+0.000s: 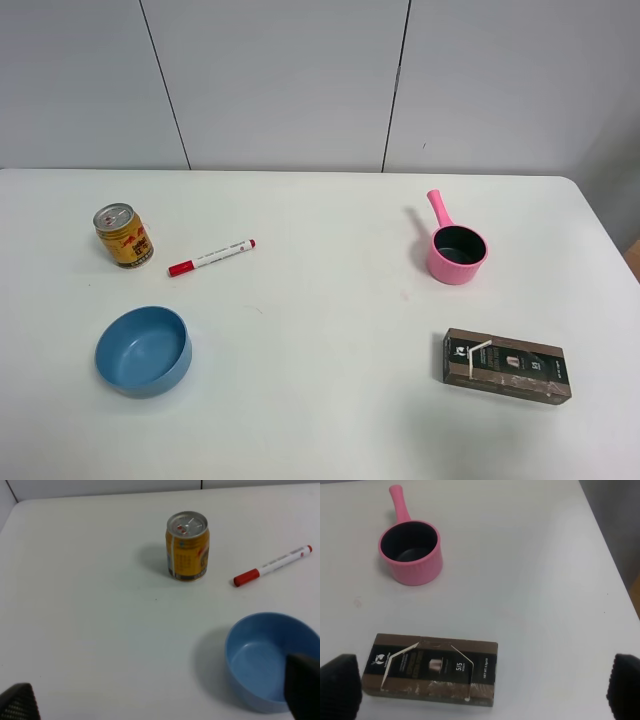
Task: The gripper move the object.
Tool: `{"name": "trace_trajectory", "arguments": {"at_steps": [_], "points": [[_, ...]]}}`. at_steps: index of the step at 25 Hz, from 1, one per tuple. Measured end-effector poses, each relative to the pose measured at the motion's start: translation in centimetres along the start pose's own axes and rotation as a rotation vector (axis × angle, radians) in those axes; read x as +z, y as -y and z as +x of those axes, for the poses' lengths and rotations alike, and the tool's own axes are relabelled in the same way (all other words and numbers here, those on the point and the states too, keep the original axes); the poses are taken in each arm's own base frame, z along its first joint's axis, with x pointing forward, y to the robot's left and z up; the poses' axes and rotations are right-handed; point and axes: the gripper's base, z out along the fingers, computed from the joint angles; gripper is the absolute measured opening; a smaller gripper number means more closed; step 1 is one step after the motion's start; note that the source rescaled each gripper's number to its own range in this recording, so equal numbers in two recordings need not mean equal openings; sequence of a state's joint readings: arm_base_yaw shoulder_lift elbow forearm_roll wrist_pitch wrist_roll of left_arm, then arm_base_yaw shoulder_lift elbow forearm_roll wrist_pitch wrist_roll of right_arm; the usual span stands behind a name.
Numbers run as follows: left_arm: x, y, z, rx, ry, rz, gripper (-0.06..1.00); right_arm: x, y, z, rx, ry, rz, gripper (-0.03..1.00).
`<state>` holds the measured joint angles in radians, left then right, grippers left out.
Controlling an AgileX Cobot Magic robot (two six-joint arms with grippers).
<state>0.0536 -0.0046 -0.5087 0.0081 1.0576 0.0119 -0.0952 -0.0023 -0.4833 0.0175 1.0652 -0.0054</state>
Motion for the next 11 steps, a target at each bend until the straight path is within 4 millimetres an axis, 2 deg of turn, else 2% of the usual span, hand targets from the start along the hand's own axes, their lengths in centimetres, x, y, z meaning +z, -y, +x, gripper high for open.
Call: {"name": "trace_trajectory", "arguments": {"at_steps": [11], "points": [[0.0,0.0,0.0,0.0,0.0,0.0,1.0,0.0,0.0,0.0,0.0,0.0,0.0,1.0]]}}
